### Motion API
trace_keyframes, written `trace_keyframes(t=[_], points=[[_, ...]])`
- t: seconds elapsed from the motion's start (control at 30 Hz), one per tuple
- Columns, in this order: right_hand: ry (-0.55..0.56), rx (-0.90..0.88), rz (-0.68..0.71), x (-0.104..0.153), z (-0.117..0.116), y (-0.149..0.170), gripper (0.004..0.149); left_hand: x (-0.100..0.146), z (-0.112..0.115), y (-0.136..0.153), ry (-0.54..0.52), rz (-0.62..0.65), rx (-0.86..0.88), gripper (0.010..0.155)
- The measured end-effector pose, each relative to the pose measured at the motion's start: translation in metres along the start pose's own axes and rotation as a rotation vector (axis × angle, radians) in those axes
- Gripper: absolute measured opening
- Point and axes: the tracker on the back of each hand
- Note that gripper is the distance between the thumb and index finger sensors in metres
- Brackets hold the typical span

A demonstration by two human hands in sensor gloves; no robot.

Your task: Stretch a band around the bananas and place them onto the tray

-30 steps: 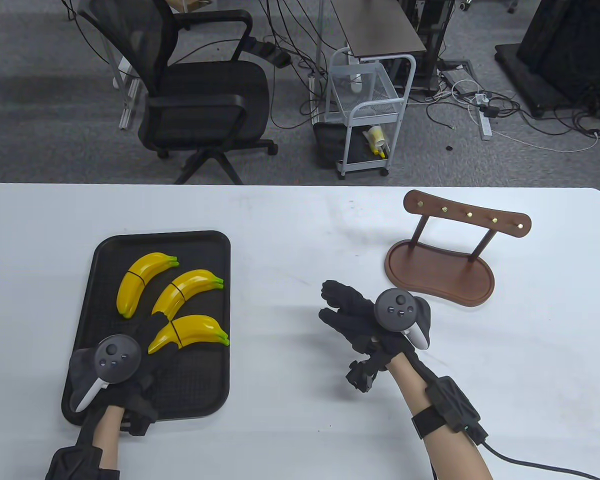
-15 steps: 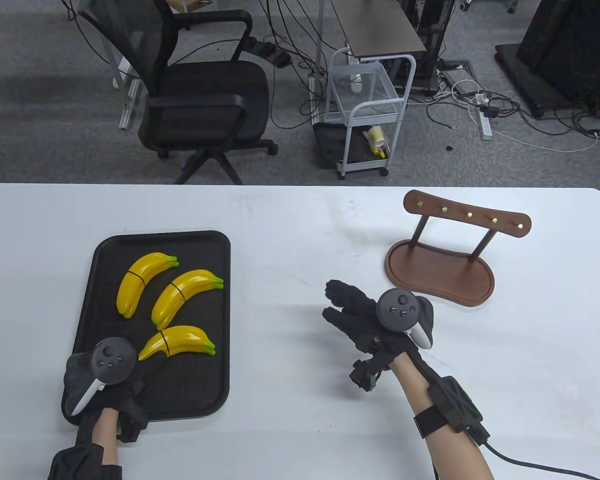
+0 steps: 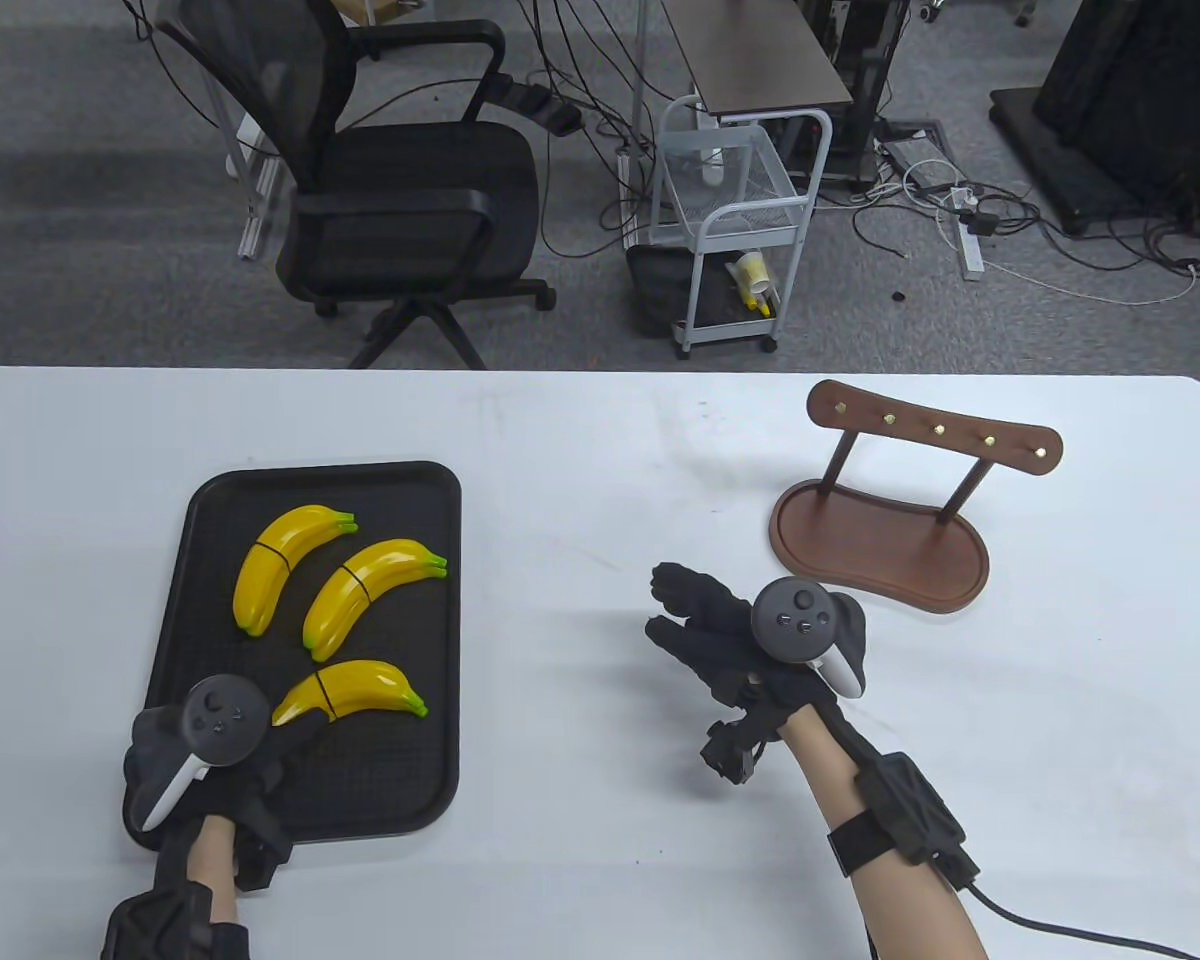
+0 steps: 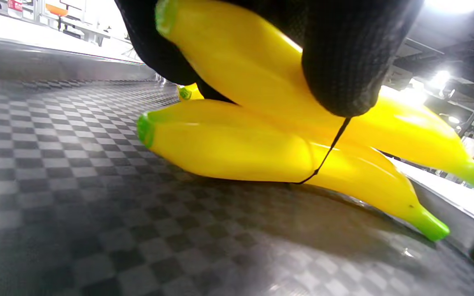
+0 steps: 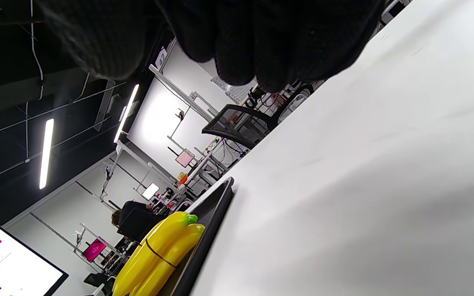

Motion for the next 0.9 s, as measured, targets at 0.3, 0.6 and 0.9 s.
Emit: trace_keyframes(t=[0.3, 0.6, 0.9], points=[[0.006, -0.004, 0.003, 0.001, 0.004, 0.001, 0.067, 0.001, -0.004, 0.000, -0.029, 0.011, 0.045, 0.065], [0.023, 0.009, 0.011, 0.002, 0.012, -0.001, 0.068, 0.004, -0.025, -0.002, -0.123, 0.036, 0.111, 0.065], [0.025, 0.113, 0.031, 0.003, 0.017, -0.010, 0.068, 0.002, -0.064, -0.029, -0.261, 0.112, 0.123, 0.063]])
Point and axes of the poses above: the tracker on the back of each hand, its own y axis roughly to the little-finger side, its own x axis roughly from the fingertips to the wrist, z = x × y, and after that the axes turned 6 degrees about -y, right-handed
